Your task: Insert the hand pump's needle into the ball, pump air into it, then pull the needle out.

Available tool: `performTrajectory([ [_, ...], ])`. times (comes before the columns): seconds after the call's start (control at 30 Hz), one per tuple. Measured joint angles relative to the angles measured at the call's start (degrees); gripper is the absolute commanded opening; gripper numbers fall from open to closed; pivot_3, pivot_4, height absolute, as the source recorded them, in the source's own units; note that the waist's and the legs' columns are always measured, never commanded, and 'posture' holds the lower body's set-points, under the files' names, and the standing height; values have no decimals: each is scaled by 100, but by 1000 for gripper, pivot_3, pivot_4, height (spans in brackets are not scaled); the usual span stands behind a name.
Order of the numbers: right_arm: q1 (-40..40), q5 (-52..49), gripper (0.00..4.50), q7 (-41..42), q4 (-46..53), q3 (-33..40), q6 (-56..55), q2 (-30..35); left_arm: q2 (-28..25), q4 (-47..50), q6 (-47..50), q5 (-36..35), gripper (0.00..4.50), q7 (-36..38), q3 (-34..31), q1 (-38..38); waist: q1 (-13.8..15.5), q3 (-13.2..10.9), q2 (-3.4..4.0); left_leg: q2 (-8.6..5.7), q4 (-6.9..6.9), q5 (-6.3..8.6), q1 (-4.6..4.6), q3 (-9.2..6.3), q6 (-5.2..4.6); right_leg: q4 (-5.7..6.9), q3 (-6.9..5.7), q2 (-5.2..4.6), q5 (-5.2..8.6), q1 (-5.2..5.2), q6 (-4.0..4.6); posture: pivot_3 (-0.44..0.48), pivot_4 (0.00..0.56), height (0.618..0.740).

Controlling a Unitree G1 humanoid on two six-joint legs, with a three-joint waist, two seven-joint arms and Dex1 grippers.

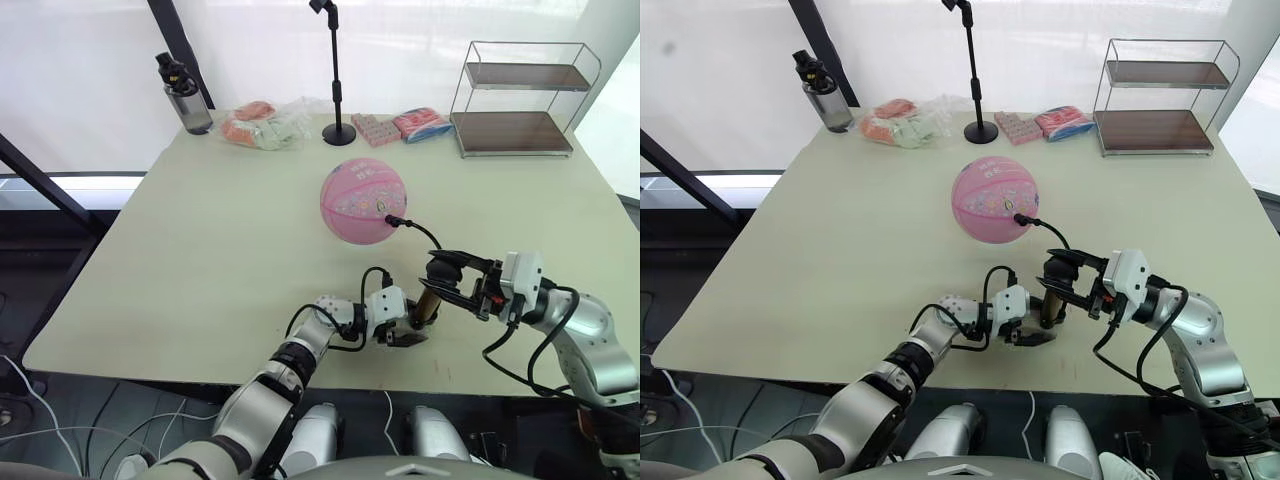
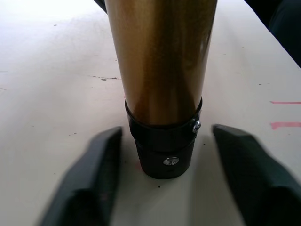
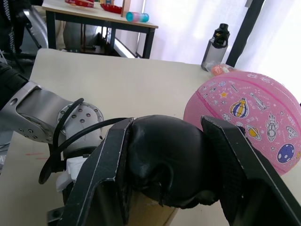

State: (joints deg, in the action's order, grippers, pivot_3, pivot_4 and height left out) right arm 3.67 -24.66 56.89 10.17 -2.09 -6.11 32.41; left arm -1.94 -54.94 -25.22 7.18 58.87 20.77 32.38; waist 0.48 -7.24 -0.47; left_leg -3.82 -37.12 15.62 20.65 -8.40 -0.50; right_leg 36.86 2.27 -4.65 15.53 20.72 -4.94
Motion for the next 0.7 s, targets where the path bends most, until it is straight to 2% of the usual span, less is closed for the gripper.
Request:
performTrajectory([
  [0.13, 20, 0, 1823, -10, -4, -22, 0, 0, -102, 218, 23, -76, 4478, 149, -14, -114, -25, -6, -1, 1, 0, 0, 1, -1, 0, 0, 0, 0, 0, 1, 0, 0, 150, 740],
  [0.27, 59, 0, 1823, -61, 20, -45, 2, -6, -368, 834, 225, -290, 4478, 461, -33, -445, -84, -26, 2, 5, 0, 0, 4, -2, 0, 0, 1, -1, -1, 4, 2, 0, 150, 740],
  [0.53, 139, 5, 1823, -177, 167, -54, 107, -6, -1512, 3273, 1216, -1099, 4478, 946, -367, -1420, -114, -82, 18, 14, 0, 0, 13, -1, 0, 1, 8, -8, -1, 14, 3, 0, 150, 740],
  [0.7, 321, 13, 1823, -184, 153, -98, 253, 4, -2229, 4467, 1768, -1801, 4478, 1161, -810, -1627, -117, -109, 20, 18, 1, 0, 14, -1, 0, 1, 8, -8, -1, 18, 4, 0, 150, 740],
])
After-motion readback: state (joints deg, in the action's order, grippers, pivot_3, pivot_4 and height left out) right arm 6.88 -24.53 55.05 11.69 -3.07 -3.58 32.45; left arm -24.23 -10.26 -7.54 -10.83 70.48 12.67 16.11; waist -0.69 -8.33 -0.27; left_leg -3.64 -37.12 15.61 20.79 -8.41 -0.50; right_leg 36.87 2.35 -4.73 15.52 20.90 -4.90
